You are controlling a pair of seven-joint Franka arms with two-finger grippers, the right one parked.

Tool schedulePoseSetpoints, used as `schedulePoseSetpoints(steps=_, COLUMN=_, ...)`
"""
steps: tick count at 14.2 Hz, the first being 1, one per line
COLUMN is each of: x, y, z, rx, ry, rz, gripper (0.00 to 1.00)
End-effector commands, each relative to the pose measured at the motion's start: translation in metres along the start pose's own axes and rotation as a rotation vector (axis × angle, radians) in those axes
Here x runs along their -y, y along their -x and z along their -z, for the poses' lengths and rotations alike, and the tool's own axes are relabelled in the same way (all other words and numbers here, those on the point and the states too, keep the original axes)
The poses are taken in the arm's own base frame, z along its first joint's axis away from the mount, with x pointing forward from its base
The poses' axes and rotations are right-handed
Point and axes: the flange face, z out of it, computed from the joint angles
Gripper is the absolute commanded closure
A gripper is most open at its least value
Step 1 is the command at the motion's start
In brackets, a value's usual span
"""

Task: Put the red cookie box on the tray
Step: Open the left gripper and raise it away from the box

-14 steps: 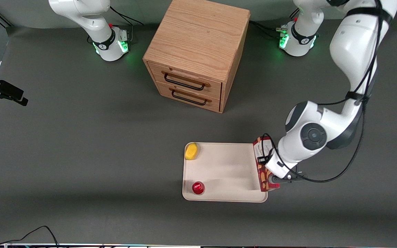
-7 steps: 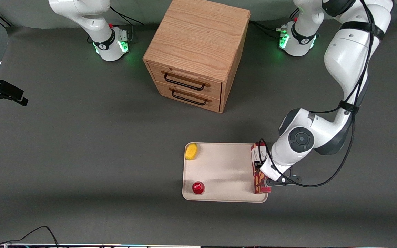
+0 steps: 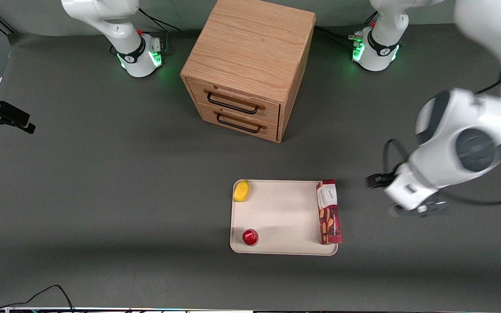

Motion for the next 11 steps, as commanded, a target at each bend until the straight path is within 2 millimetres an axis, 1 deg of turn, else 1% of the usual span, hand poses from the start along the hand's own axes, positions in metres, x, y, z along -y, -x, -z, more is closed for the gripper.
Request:
schedulePoseSetpoints(steps=1, x=0.066, y=0.063, z=0.056, rx=0.066, ry=0.006, rz=-0.094, gripper=0.0)
schedulePoseSetpoints(steps=2, x=0.086, y=0.086, z=0.067, rx=0.078, ry=0.005, rz=-0.118, gripper=0.0)
schedulePoseSetpoints(steps=3, x=0.102, y=0.109, z=0.071, rx=0.071, ry=0.021, rz=-0.121, gripper=0.0)
schedulePoseSetpoints(steps=4, x=0.11, y=0.129, z=0.076, rx=0.062, ry=0.033, rz=-0.108, gripper=0.0)
schedulePoseSetpoints(steps=5, x=0.112, y=0.145, z=0.078, rx=0.057, ry=0.037, rz=-0.108, gripper=0.0)
schedulePoseSetpoints(steps=6, x=0.114, y=0.156, z=0.084, rx=0.048, ry=0.036, rz=-0.11, gripper=0.0)
schedulePoseSetpoints(steps=7, x=0.113, y=0.158, z=0.088, rx=0.05, ry=0.034, rz=-0.087, gripper=0.0)
schedulePoseSetpoints(steps=10, x=0.112, y=0.149, z=0.101, rx=0.049, ry=0.039, rz=-0.102, gripper=0.0)
schedulePoseSetpoints(steps=11, x=0.108, y=0.147, z=0.105, rx=0.046, ry=0.038, rz=-0.107, gripper=0.0)
